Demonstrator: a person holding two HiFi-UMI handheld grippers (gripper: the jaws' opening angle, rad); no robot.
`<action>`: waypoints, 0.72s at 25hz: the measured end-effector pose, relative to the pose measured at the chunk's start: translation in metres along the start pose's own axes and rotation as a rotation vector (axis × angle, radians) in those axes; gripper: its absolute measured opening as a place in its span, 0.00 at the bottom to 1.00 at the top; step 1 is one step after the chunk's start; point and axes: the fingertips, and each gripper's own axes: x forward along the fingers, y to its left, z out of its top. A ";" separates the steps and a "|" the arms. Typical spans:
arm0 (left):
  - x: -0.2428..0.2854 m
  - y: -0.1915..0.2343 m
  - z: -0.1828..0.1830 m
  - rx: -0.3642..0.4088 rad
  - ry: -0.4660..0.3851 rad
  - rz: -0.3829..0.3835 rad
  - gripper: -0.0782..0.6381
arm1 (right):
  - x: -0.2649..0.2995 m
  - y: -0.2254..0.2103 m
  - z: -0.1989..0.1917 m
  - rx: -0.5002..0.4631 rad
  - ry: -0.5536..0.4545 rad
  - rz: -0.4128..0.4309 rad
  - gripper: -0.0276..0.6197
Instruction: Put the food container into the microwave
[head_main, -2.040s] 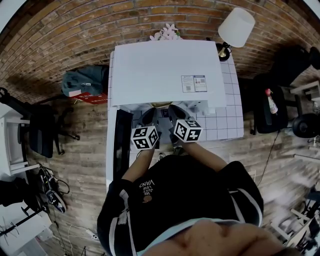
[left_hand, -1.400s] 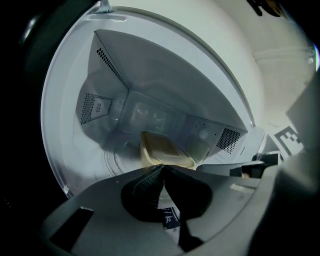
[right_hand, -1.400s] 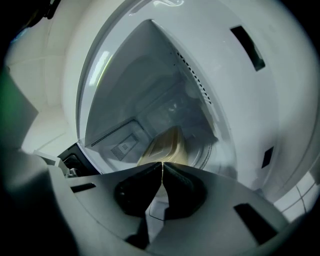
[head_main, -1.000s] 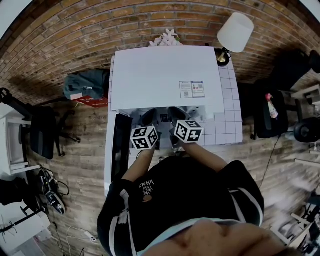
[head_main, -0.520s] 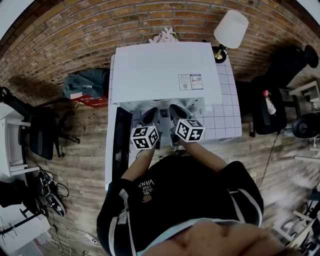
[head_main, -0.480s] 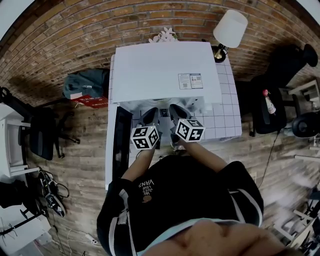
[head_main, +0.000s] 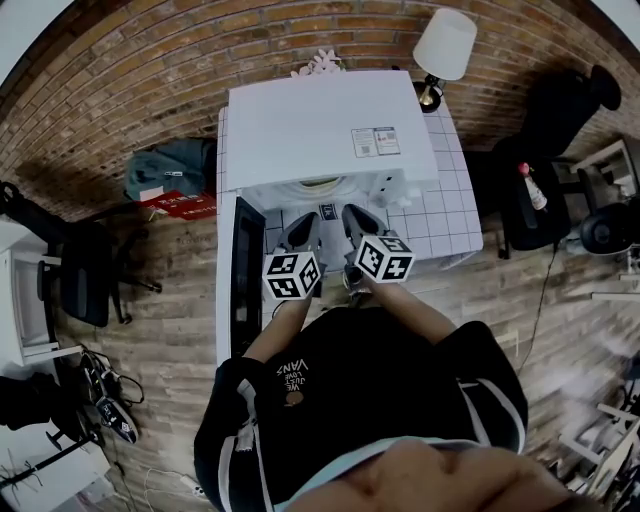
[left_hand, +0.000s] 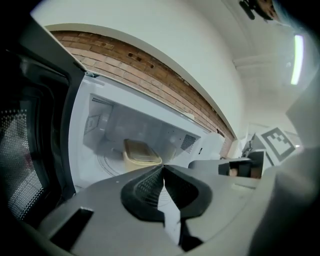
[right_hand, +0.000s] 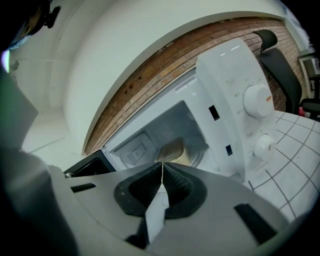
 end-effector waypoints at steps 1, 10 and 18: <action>-0.003 -0.002 0.000 0.006 0.000 -0.005 0.13 | -0.004 0.001 -0.001 -0.001 -0.005 -0.003 0.06; -0.031 -0.026 -0.005 0.045 -0.010 -0.062 0.13 | -0.036 0.013 -0.008 -0.005 -0.051 -0.024 0.05; -0.056 -0.041 -0.009 0.069 -0.013 -0.101 0.13 | -0.064 0.021 -0.014 0.006 -0.079 -0.040 0.05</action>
